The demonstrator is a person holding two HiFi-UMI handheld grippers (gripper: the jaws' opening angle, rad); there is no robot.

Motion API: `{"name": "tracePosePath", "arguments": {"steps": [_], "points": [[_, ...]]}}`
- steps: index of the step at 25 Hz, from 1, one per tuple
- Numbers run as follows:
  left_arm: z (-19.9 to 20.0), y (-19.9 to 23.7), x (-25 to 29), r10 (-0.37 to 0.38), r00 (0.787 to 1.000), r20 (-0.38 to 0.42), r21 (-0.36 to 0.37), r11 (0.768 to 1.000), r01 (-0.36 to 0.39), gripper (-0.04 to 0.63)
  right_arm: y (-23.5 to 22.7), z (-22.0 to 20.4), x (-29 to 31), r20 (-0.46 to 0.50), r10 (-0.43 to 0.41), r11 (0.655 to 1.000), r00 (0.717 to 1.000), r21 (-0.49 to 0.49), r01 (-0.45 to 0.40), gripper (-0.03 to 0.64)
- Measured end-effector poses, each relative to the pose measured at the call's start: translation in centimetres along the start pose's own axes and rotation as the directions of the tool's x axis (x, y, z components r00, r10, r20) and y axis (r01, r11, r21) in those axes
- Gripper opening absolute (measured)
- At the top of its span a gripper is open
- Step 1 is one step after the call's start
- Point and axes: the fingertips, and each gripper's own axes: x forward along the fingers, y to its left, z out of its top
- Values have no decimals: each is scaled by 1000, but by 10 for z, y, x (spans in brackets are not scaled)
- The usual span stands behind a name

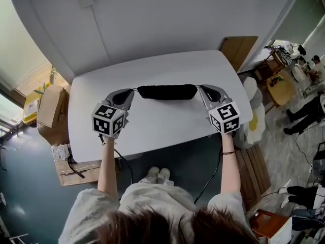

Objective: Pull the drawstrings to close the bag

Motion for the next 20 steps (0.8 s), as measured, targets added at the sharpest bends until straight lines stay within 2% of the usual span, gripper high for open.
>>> {"name": "tracePosePath", "arguments": {"steps": [10, 20], "points": [[42, 12, -27, 60, 994, 88, 88, 994, -68, 2, -10, 44, -20, 76, -70, 995, 995, -69, 76, 11], [73, 19, -44, 101, 984, 146, 170, 977, -125, 2, -16, 78, -35, 143, -125, 983, 982, -113, 141, 11]]}}
